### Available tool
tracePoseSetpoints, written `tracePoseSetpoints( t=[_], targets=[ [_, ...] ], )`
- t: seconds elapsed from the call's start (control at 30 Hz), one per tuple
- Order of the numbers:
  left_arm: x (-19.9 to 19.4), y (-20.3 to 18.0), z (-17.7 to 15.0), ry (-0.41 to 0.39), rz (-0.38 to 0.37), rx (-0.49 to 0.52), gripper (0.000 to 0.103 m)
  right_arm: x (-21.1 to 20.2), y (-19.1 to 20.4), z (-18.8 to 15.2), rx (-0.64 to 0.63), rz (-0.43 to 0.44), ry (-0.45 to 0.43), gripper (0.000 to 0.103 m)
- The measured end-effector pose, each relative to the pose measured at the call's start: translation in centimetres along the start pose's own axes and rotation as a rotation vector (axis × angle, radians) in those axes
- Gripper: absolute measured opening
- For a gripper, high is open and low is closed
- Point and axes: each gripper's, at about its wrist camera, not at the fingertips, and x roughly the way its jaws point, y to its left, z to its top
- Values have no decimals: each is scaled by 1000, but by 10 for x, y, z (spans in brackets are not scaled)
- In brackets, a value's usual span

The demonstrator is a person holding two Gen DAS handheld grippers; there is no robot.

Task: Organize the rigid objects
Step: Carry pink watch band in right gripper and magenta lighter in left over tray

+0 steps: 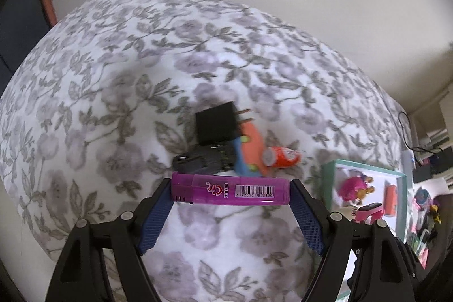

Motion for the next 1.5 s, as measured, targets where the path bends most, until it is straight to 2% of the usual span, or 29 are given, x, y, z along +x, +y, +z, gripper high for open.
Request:
tracePoseSetpoints(
  t=[0.2, 0.5, 0.73, 1.07, 1.5],
  targets=[
    [-5, -43, -12, 15, -61, 83, 83, -13, -46, -6, 106, -36, 20, 63],
    [1, -101, -36, 67, -109, 185, 83, -32, -118, -17, 253, -99, 19, 64],
    [12, -134, -55, 106, -105, 257, 83, -34, -151, -18, 308, -110, 20, 64],
    [24, -165, -83, 151, -82, 352, 83, -37, -169, -17, 334, -111, 9, 64],
    [43, -178, -98, 200, -46, 385, 83, -19, -177, -19, 335, -100, 68, 64]
  ],
)
